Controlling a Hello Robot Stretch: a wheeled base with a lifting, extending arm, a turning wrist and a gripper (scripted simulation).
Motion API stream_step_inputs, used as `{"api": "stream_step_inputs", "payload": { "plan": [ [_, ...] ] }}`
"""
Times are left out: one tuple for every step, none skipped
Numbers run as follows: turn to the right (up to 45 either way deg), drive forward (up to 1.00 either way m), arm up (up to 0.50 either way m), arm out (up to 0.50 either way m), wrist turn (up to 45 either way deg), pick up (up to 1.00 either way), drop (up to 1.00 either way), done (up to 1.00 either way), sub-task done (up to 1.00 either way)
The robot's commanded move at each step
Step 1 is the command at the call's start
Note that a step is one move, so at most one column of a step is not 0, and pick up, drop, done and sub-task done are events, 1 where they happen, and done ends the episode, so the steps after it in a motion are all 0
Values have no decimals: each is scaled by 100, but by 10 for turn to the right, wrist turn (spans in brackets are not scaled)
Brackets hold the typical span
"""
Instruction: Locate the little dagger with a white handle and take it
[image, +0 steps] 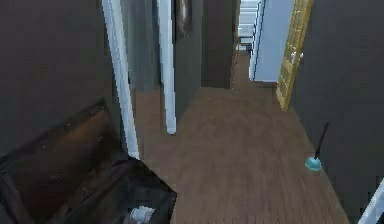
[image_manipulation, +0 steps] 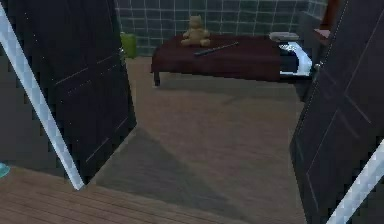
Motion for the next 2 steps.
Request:
{"api": "stream_step_inputs", "payload": {
  "plan": [
    [390, 0, 0, 0, 0, 0, 0, 0, 0],
    [0, 5, 0, 0, 0, 0, 0, 0, 0]
  ]
}}
